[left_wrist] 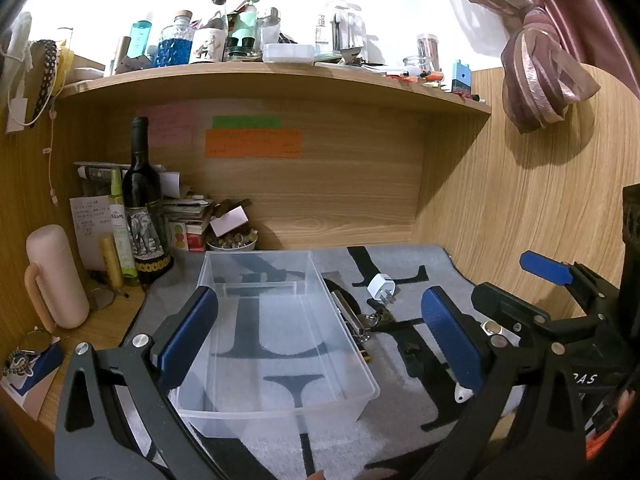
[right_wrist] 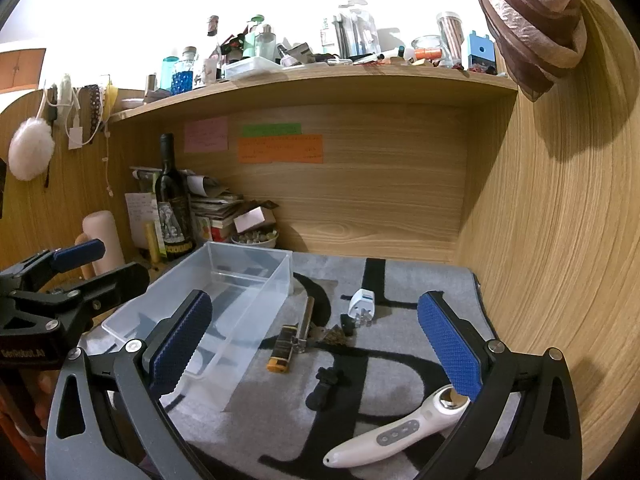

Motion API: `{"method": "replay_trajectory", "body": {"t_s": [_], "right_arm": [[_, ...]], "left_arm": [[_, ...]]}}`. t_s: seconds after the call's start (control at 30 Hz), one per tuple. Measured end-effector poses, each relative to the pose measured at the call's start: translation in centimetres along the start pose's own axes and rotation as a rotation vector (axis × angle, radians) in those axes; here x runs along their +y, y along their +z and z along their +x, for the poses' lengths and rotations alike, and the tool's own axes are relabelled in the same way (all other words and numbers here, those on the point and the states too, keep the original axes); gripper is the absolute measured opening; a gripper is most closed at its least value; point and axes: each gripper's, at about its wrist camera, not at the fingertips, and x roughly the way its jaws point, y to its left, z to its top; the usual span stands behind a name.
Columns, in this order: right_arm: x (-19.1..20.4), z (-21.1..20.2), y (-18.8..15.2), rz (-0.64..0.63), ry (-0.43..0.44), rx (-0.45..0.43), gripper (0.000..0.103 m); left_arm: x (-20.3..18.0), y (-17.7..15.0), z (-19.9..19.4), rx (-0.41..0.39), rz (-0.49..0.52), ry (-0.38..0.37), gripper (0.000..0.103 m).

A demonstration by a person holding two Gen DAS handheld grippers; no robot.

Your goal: Organize rigid objects

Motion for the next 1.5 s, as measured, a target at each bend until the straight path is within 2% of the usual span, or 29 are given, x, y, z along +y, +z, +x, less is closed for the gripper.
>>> {"method": "replay_trajectory", "body": {"t_s": [1.5], "right_arm": [[0.15, -0.07, 0.11, -0.006, 0.000, -0.006, 0.103]], "left_arm": [[0.44, -0.04, -0.36, 0.002, -0.017, -0.004, 0.103]]}}
